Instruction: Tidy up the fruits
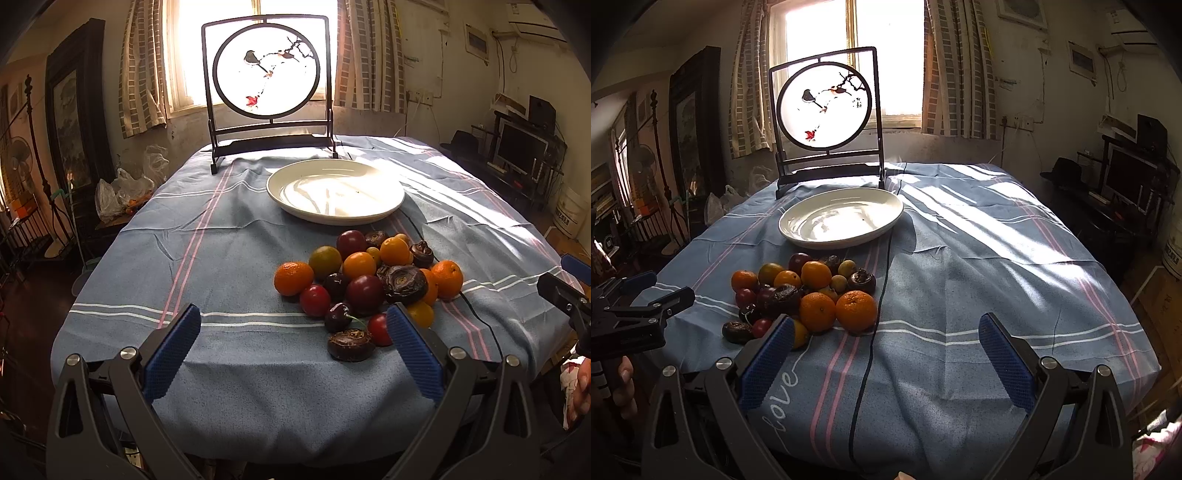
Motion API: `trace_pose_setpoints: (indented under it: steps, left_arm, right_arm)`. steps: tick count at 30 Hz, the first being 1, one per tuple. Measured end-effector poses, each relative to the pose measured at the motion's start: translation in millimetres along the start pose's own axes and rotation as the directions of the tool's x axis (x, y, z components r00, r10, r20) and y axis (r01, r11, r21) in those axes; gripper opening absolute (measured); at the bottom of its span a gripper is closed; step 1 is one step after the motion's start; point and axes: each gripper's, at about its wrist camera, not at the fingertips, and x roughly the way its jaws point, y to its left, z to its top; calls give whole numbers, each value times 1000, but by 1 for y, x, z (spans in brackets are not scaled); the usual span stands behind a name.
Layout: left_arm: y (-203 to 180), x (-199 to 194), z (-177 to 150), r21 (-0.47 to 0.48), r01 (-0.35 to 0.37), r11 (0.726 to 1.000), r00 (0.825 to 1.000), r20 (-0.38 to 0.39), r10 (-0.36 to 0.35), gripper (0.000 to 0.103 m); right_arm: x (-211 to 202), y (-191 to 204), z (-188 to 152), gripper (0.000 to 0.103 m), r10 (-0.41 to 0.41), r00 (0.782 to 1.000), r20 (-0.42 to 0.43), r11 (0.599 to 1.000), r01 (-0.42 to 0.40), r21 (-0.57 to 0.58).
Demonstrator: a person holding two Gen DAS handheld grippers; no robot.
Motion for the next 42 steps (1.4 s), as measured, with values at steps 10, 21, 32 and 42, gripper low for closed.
trace_pose_setpoints:
  steps: [10,21,32,42]
  left_arm:
    - [-2,-1,0,4,1,1000,1000,2,-1,99]
    - [-3,-1,-1,2,4,1000,1000,1,-4,98]
    - [-5,1,-4,2,8,1000,1000,-6,-8,98]
    - [-5,1,-5,1,11,1000,1000,-10,-11,98]
  right_arm:
    - [-3,0,-1,100,14,1000,6,1000,-14,-1]
    - [-3,0,-3,100,17,1000,1,1000,-17,2]
    - [-1,1,-5,100,22,1000,-5,1000,-22,0]
    - [0,2,-7,100,25,1000,-12,1000,-25,2]
